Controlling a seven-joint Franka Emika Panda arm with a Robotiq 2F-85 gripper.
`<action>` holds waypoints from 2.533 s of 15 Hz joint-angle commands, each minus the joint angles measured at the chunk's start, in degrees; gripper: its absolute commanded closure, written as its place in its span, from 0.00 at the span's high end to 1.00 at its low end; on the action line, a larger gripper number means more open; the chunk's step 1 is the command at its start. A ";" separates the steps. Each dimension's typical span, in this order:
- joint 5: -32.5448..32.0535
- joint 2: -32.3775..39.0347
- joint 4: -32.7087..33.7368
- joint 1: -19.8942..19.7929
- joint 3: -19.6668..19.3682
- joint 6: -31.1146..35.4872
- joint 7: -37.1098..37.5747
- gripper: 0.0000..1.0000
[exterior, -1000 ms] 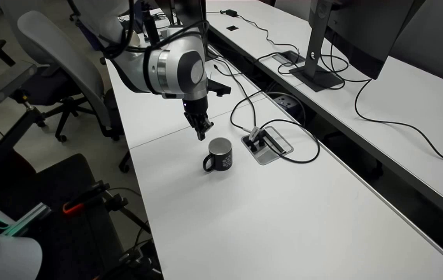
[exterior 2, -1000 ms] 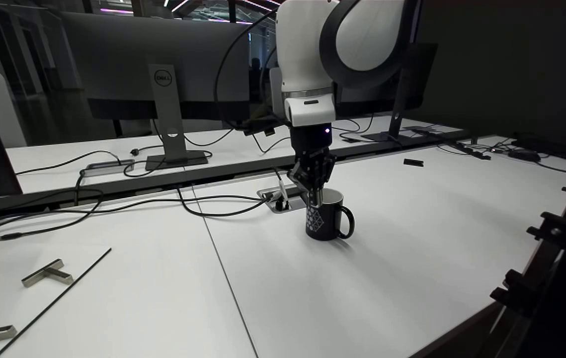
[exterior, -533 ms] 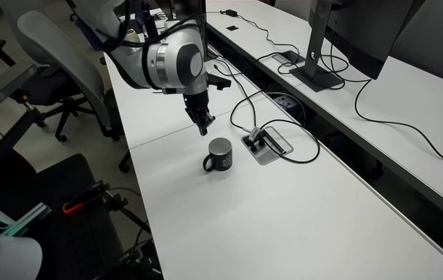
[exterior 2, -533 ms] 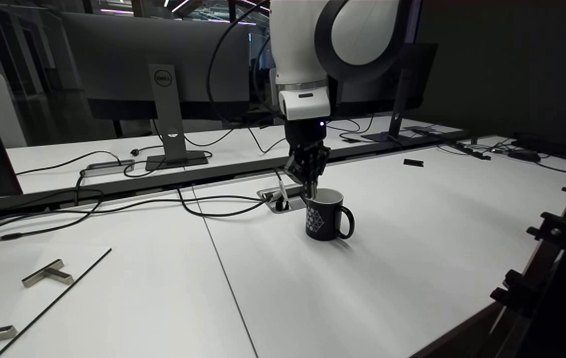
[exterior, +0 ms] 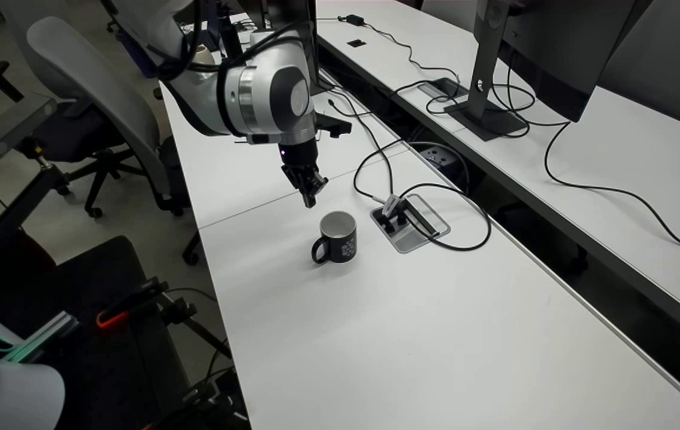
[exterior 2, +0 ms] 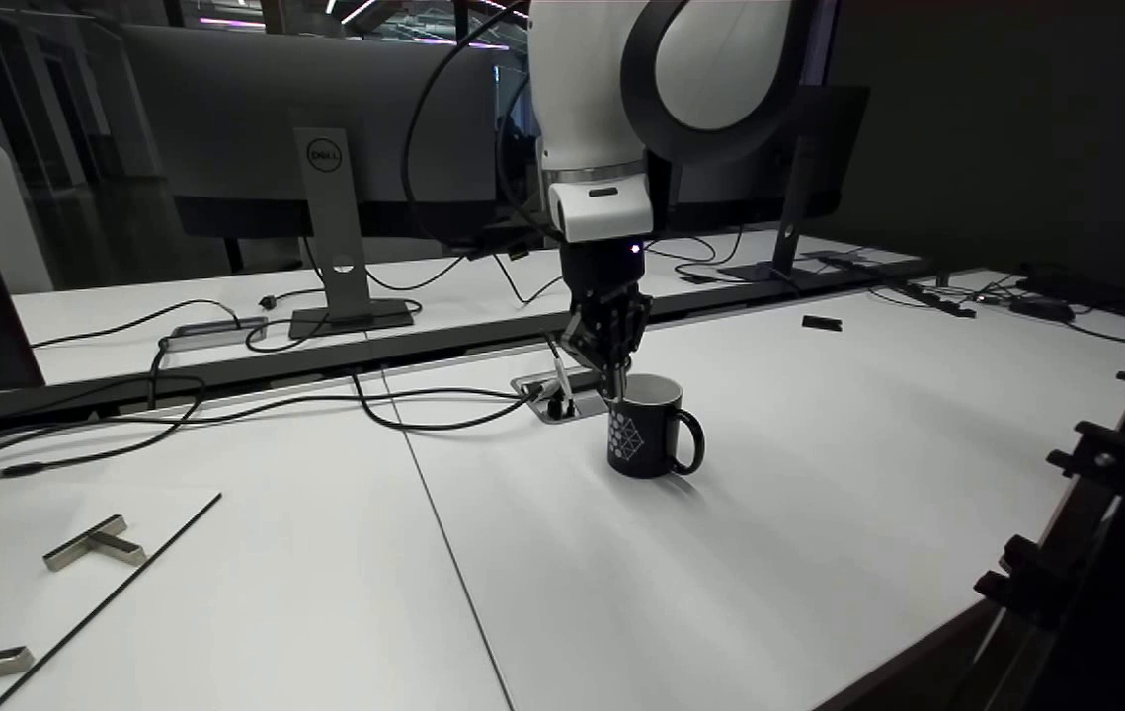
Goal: Push the cup to the right on the table
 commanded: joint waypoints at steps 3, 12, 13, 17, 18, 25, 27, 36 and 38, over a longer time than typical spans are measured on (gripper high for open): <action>-0.05 5.79 6.88 -2.96 5.30 -6.90 0.01 0.00; 3.85 10.99 15.49 -2.85 3.40 -14.66 0.10 0.00; 3.91 11.39 16.19 -2.89 3.38 -15.19 0.10 0.00; 4.47 12.50 17.89 -2.93 3.21 -16.72 0.10 0.00; 4.70 12.71 18.02 -2.97 3.15 -16.94 0.25 0.00; 10.02 12.60 17.35 -0.65 -0.22 -16.41 0.21 0.00; 11.99 12.23 17.35 0.98 -2.25 -16.29 -0.36 0.00; 13.19 11.22 17.30 3.41 -6.81 -17.26 1.03 0.00; 13.12 10.85 16.93 3.38 -7.44 -17.40 1.21 0.00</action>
